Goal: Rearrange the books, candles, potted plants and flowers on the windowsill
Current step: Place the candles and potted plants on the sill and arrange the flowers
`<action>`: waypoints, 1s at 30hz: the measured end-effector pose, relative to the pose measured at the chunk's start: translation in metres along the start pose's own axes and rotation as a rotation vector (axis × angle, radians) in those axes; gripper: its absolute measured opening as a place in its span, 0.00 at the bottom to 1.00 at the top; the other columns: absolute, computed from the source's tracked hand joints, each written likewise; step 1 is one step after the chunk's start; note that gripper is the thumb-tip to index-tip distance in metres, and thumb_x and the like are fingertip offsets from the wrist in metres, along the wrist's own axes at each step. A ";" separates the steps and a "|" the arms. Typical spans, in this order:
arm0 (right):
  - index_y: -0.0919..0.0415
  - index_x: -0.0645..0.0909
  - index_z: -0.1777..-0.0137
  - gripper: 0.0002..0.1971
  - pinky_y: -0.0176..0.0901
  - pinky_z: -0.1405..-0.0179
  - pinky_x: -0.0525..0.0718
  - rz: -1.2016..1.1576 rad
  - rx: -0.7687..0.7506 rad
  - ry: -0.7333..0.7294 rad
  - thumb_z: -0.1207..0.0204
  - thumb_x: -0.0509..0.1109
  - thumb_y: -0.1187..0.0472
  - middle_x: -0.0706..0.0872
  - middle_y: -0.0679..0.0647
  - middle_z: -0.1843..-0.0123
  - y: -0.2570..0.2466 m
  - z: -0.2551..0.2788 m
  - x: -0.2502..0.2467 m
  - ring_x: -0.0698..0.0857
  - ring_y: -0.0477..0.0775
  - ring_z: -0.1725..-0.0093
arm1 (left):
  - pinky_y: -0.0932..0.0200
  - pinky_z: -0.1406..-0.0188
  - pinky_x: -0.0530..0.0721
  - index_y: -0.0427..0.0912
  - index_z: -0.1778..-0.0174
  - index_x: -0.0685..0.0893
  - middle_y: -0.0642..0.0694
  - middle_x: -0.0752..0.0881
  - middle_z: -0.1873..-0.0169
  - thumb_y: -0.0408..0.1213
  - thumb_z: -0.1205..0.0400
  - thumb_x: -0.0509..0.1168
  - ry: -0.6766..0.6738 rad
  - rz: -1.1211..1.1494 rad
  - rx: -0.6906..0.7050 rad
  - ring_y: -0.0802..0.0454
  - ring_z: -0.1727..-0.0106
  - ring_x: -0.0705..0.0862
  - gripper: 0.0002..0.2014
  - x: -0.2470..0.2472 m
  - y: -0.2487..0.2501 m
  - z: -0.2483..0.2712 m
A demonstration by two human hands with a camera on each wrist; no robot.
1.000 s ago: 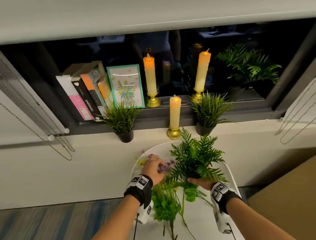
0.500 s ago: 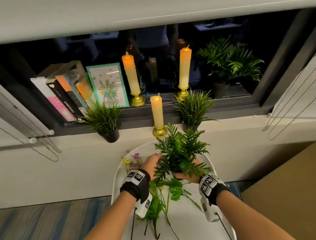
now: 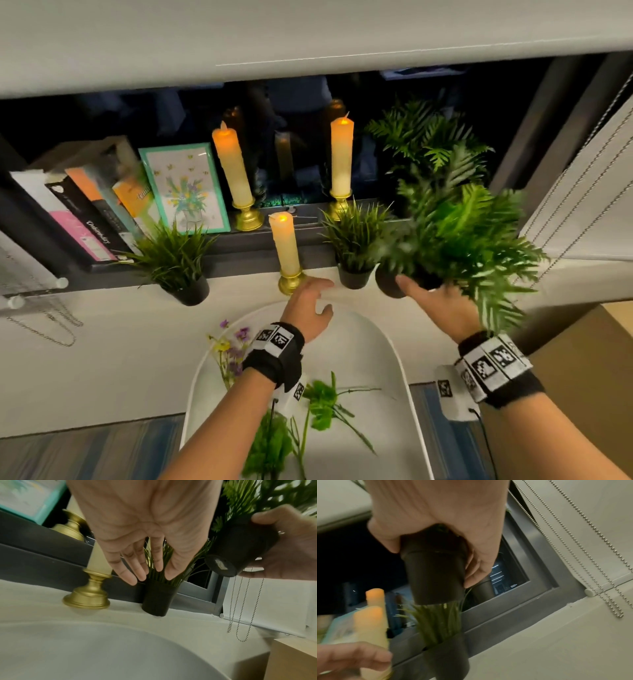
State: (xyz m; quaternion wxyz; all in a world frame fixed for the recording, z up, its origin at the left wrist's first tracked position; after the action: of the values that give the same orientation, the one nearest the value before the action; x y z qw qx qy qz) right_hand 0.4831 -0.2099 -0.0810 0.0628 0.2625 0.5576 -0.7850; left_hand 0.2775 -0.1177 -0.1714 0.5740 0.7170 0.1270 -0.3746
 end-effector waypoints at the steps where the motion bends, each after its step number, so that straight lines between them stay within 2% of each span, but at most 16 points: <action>1: 0.70 0.69 0.25 0.34 0.38 0.30 0.65 0.016 -0.048 0.155 0.24 0.71 0.48 0.73 0.64 0.25 0.018 -0.027 -0.010 0.73 0.59 0.26 | 0.56 0.38 0.79 0.44 0.33 0.78 0.46 0.76 0.37 0.30 0.24 0.68 0.009 -0.009 -0.007 0.48 0.38 0.79 0.22 0.004 0.003 -0.007; 3: 0.67 0.75 0.30 0.32 0.28 0.36 0.65 0.049 -0.171 0.380 0.30 0.77 0.52 0.80 0.61 0.31 0.023 -0.049 -0.026 0.78 0.54 0.32 | 0.49 0.35 0.79 0.44 0.31 0.75 0.45 0.74 0.35 0.32 0.24 0.69 0.002 -0.013 -0.059 0.46 0.35 0.78 0.24 0.012 0.005 -0.021; 6: 0.66 0.74 0.29 0.29 0.18 0.45 0.66 0.020 -0.190 0.340 0.26 0.74 0.54 0.78 0.62 0.29 0.040 -0.084 -0.030 0.78 0.57 0.31 | 0.47 0.34 0.78 0.45 0.28 0.71 0.45 0.73 0.34 0.36 0.24 0.69 -0.001 -0.055 -0.094 0.45 0.33 0.77 0.27 0.022 0.008 -0.038; 7: 0.64 0.75 0.30 0.29 0.20 0.46 0.64 0.052 -0.185 0.344 0.28 0.76 0.52 0.79 0.61 0.30 0.042 -0.090 -0.030 0.78 0.59 0.32 | 0.47 0.33 0.77 0.45 0.28 0.70 0.44 0.73 0.33 0.36 0.24 0.69 -0.003 -0.062 -0.106 0.45 0.32 0.77 0.28 0.025 0.007 -0.044; 10: 0.58 0.79 0.34 0.29 0.36 0.43 0.70 0.180 -0.152 0.352 0.34 0.80 0.50 0.83 0.58 0.35 0.048 -0.109 -0.030 0.81 0.61 0.35 | 0.47 0.32 0.77 0.44 0.26 0.68 0.43 0.72 0.32 0.39 0.24 0.70 -0.010 -0.088 -0.160 0.45 0.31 0.76 0.30 0.034 0.007 -0.055; 13: 0.61 0.79 0.39 0.30 0.41 0.50 0.74 0.146 -0.019 0.316 0.37 0.82 0.48 0.85 0.62 0.40 0.061 -0.133 -0.024 0.84 0.64 0.42 | 0.48 0.34 0.78 0.44 0.25 0.67 0.43 0.73 0.32 0.43 0.25 0.71 0.030 -0.086 -0.200 0.44 0.33 0.78 0.33 0.041 0.008 -0.063; 18: 0.67 0.81 0.44 0.28 0.55 0.45 0.84 0.113 0.065 0.304 0.37 0.82 0.49 0.86 0.66 0.46 0.075 -0.156 -0.017 0.85 0.67 0.45 | 0.52 0.39 0.79 0.44 0.30 0.70 0.44 0.74 0.35 0.46 0.26 0.73 0.119 -0.135 -0.238 0.43 0.36 0.78 0.31 0.045 0.007 -0.072; 23: 0.60 0.80 0.46 0.21 0.54 0.47 0.85 0.145 -0.039 0.330 0.35 0.79 0.50 0.86 0.61 0.49 0.086 -0.171 -0.011 0.86 0.64 0.48 | 0.54 0.44 0.79 0.42 0.39 0.77 0.43 0.74 0.39 0.48 0.28 0.75 0.153 -0.206 -0.249 0.42 0.39 0.79 0.25 0.046 0.007 -0.076; 25: 0.61 0.79 0.43 0.21 0.52 0.47 0.83 0.149 -0.038 0.340 0.32 0.77 0.51 0.85 0.61 0.47 0.089 -0.172 -0.009 0.85 0.65 0.47 | 0.56 0.48 0.78 0.41 0.47 0.78 0.43 0.76 0.43 0.48 0.29 0.75 0.160 -0.197 -0.262 0.42 0.42 0.79 0.22 0.046 0.009 -0.078; 28: 0.67 0.79 0.42 0.18 0.49 0.49 0.79 0.126 -0.044 0.340 0.28 0.74 0.56 0.84 0.64 0.46 0.092 -0.172 -0.011 0.83 0.65 0.46 | 0.61 0.52 0.72 0.44 0.56 0.75 0.44 0.77 0.44 0.49 0.30 0.75 0.162 -0.201 -0.296 0.44 0.43 0.78 0.18 0.046 0.009 -0.078; 30: 0.64 0.79 0.42 0.18 0.48 0.49 0.79 0.121 -0.046 0.338 0.28 0.74 0.56 0.85 0.62 0.46 0.093 -0.172 -0.011 0.84 0.63 0.47 | 0.61 0.52 0.73 0.45 0.59 0.73 0.43 0.77 0.44 0.48 0.31 0.76 0.181 -0.192 -0.306 0.44 0.43 0.77 0.19 0.044 0.008 -0.077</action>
State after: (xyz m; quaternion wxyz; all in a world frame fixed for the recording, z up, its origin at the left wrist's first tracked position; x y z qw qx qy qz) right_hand 0.5879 -0.0902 -0.1954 0.0213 0.4221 0.5611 -0.7117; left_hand 0.3432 -0.0603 -0.1909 0.6244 0.6366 0.3013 -0.3377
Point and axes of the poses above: each hand's wrist, its own z-axis away from the middle knuckle, its own x-axis out of the palm, y = z × x, the point moved 3 cm from there along -z, towards the middle knuckle
